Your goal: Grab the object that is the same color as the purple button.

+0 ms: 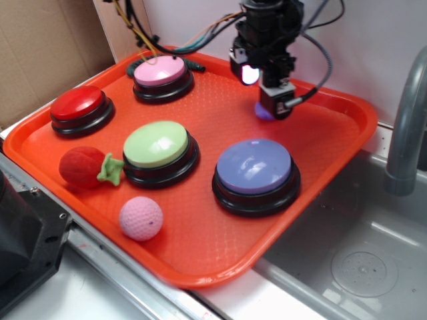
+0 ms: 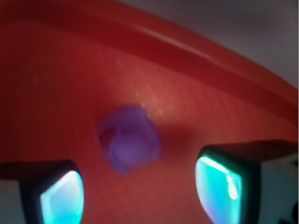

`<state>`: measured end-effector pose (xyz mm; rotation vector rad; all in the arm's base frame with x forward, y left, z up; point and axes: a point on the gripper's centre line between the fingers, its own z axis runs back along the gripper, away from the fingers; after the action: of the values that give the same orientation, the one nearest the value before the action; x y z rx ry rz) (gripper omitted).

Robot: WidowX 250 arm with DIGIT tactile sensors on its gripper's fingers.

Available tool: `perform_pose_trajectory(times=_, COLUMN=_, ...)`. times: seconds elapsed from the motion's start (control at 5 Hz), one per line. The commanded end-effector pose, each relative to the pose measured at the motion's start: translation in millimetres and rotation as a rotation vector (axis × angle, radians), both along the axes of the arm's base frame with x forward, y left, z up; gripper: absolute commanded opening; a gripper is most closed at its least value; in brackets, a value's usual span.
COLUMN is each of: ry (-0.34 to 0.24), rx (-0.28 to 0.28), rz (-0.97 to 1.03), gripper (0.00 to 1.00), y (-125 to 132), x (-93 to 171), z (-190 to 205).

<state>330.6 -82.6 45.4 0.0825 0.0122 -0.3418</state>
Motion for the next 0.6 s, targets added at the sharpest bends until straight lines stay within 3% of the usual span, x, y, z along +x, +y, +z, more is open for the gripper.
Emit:
perform_pose_trajectory(times=0.0, ry=-0.05, rx=-0.078, rz=0.043, gripper=0.0, y=-4.0, x=15.5, z=-3.1)
perform_pose_trajectory(times=0.4, ry=-0.011, rx=-0.074, rz=0.063, gripper=0.0, y=0.4, x=5.5, z=-12.3)
